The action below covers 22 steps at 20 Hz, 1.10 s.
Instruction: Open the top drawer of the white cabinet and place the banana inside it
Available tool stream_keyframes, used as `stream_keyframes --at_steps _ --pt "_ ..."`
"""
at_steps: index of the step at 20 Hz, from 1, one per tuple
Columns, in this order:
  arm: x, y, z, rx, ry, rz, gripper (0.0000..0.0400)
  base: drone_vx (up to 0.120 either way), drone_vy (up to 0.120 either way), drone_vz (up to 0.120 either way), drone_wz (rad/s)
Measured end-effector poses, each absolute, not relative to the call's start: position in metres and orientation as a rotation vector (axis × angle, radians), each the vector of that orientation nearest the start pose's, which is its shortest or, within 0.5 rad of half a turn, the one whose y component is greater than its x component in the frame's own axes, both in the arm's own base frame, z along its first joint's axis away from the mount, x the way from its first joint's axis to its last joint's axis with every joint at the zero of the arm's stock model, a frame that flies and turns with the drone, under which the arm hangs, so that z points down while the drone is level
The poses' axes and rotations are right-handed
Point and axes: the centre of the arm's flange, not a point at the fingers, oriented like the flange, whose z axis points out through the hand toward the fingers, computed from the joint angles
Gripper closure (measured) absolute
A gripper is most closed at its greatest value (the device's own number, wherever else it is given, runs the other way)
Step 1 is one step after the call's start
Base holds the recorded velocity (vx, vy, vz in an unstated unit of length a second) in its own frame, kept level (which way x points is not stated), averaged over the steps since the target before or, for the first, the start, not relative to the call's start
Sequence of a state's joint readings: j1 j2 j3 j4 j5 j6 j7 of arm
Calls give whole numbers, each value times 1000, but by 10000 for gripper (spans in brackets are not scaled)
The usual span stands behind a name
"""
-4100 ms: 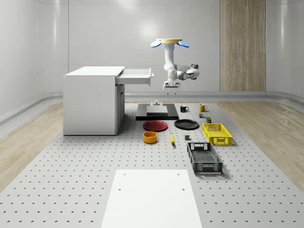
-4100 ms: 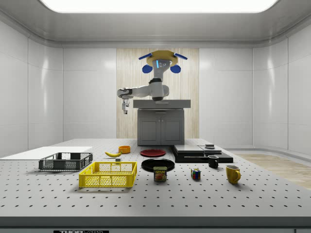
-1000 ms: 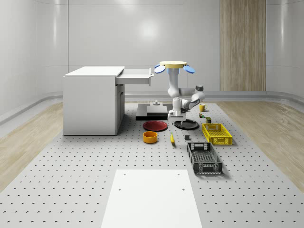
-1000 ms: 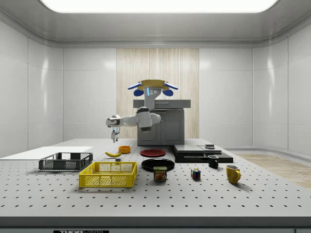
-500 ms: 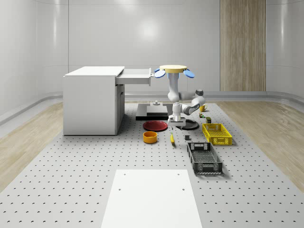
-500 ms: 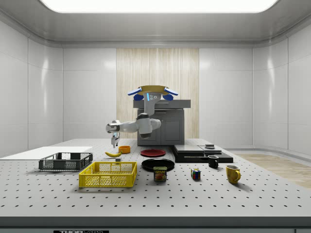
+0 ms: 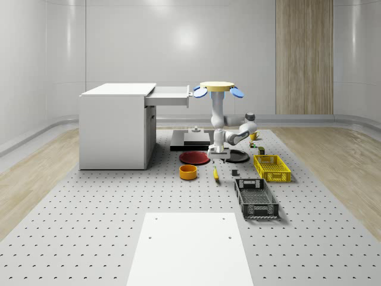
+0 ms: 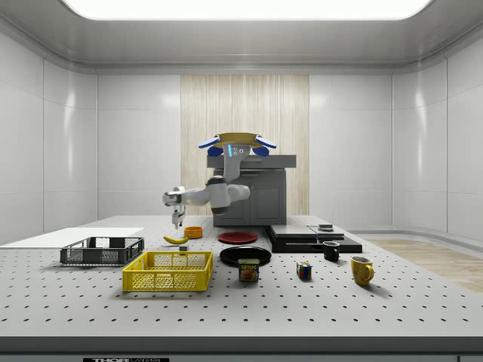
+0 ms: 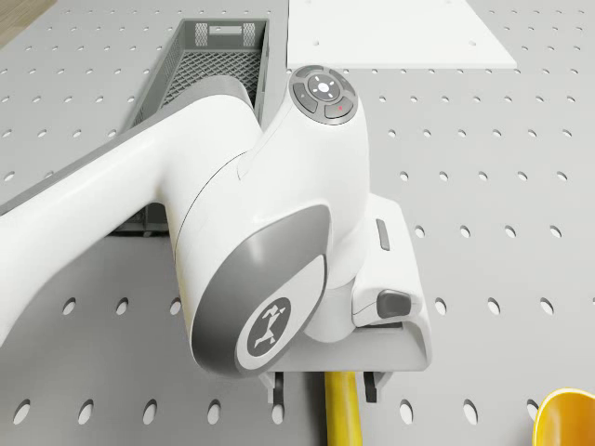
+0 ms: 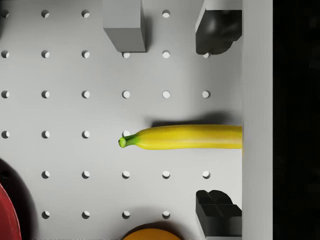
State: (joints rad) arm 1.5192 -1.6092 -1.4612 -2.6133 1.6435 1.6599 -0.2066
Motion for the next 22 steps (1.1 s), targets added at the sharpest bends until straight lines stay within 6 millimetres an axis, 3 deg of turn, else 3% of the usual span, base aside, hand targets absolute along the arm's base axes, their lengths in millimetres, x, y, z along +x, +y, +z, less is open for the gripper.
stream_keyframes --at_steps 7,22 --pt "410 33 489 -3 -1 785 0 0 0 0 0" --pt "416 39 553 -3 -1 785 0 0 0 0 0"
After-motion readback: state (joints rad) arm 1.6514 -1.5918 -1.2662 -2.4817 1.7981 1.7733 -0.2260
